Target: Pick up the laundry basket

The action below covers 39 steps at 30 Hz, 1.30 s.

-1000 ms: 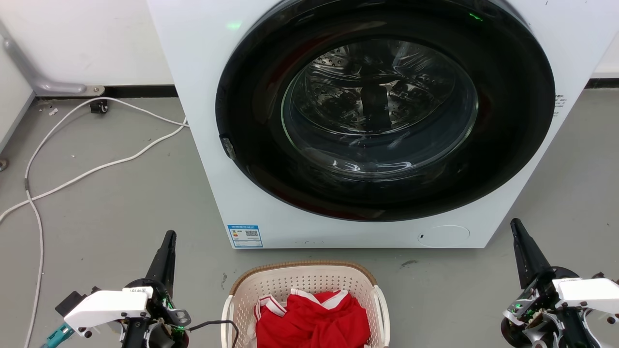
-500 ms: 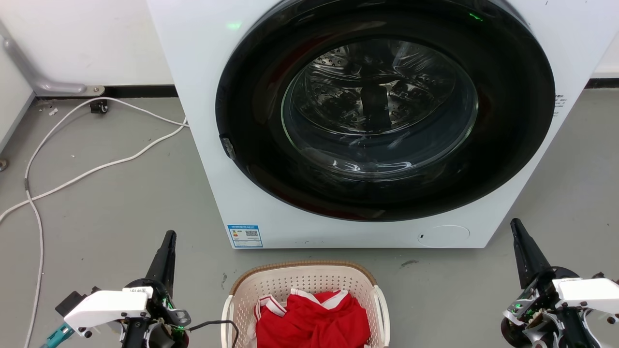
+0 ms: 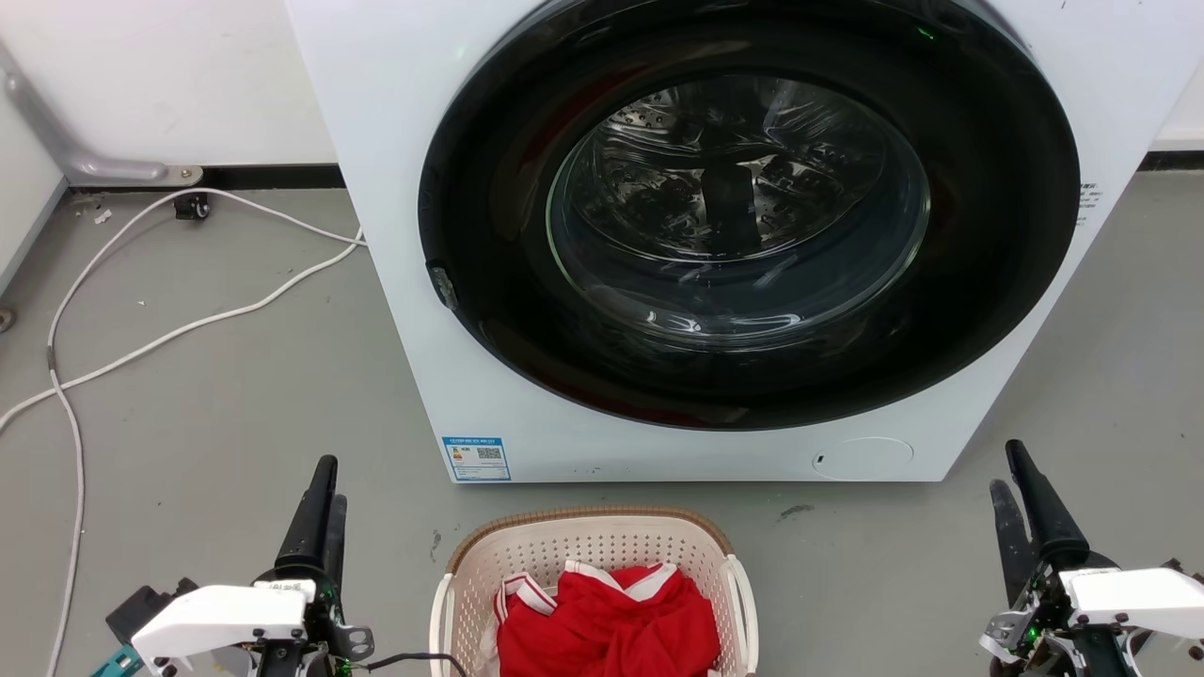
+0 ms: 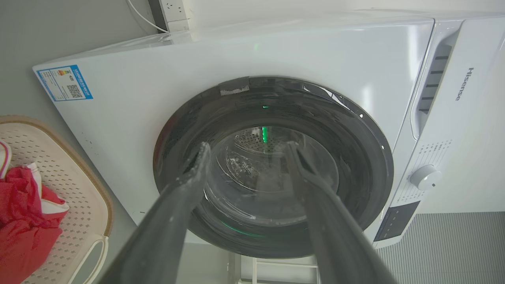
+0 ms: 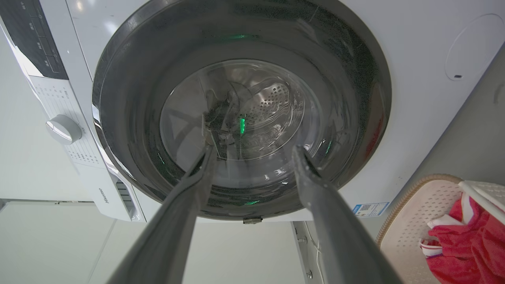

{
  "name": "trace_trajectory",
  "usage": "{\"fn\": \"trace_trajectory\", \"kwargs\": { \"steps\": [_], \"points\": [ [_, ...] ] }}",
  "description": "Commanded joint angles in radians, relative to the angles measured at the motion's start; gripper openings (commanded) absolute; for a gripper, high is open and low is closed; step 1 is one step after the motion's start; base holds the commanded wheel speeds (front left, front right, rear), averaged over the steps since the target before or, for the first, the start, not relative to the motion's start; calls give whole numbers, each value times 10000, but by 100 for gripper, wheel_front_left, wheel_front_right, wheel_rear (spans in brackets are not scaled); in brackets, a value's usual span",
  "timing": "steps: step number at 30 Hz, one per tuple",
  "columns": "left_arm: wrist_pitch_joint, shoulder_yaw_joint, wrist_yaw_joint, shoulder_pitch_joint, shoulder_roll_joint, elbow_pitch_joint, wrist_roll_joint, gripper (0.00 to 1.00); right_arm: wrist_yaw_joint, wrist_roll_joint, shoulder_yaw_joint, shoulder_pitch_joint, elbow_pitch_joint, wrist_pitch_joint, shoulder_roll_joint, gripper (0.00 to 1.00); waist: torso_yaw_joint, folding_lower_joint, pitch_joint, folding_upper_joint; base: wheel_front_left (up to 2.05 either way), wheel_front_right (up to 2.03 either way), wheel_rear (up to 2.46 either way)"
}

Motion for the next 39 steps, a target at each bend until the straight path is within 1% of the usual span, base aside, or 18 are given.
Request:
{"fn": "trace_trajectory", "kwargs": {
  "steps": [1,13,23,31,33,34,39],
  "points": [
    [-111,-10,-6,-163,33,-283,489,100,2,-404,-19,-147,-295,-102,-28,100,0,0,5,0,0,0,0],
    [-648,-329,409,-134,41,-916,3293,100,2,-3526,168,10,-1175,-642,-31,100,-4,0,68,0,0,0,0],
    [-1047,-593,749,-57,47,-1187,5212,100,2,-5845,462,151,-1570,-1039,-33,100,-1,0,101,0,0,0,0],
    [-1332,-760,870,-16,51,-1327,6536,100,3,-7232,583,285,-1790,-1328,-36,100,2,0,118,0,0,0,0],
    [-1401,-799,859,0,53,-1366,6803,100,3,-7521,596,303,-1840,-1394,-36,100,0,0,124,0,0,0,0],
    [-1501,-854,795,28,54,-1399,7243,100,3,-7884,603,327,-1911,-1495,-36,100,1,0,129,0,0,0,0],
    [-1663,-921,786,72,57,-1469,7891,100,3,-8568,671,403,-2041,-1657,-37,100,4,0,129,0,0,0,0]
  ]
}}
